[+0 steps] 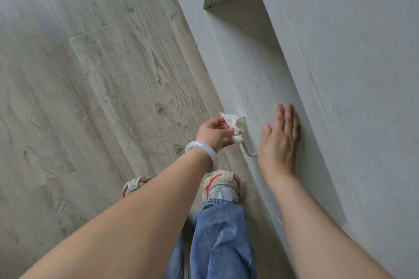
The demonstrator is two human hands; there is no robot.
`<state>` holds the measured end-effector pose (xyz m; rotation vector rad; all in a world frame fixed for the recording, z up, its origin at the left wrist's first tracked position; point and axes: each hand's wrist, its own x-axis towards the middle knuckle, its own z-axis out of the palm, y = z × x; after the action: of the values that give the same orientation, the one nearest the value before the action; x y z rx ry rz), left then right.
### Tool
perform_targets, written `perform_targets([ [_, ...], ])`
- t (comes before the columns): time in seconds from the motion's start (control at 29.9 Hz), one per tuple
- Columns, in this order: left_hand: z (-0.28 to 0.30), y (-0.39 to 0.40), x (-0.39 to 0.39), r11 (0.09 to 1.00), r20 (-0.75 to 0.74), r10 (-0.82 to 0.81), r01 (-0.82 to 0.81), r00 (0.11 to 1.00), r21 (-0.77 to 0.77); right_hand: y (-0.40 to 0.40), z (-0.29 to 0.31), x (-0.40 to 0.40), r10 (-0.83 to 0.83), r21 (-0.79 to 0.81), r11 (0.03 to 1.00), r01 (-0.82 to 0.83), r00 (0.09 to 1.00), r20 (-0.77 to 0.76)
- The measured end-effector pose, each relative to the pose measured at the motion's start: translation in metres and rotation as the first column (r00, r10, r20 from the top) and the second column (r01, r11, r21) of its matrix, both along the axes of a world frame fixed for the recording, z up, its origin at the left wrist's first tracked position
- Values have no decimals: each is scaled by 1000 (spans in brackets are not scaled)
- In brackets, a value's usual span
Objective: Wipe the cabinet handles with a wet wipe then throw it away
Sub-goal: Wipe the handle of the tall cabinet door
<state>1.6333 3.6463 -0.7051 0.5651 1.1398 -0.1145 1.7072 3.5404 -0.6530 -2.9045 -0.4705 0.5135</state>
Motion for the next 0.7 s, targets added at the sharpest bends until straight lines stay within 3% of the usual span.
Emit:
perform_targets([
  [0.07,-4,4,-3,999,57,-39,40,998,-11,-1,-28,-3,11,75,997,-25,984,178],
  [0.17,-8,11,-4,995,138,-81,88,987,-46,-10,-53,-7,47,19,998,-56,942,332],
  [0.33,-20,25,0,965,197,-248,259,949,-36,-15,-63,-7,75,-19,997,-74,914,399],
  [0.53,-25,44,10,904,260,-425,420,867,76,-37,-57,-3,170,33,981,-193,925,340],
  [0.7,-29,40,18,928,209,-373,368,904,65,-62,-54,-12,201,-48,979,-197,904,378],
])
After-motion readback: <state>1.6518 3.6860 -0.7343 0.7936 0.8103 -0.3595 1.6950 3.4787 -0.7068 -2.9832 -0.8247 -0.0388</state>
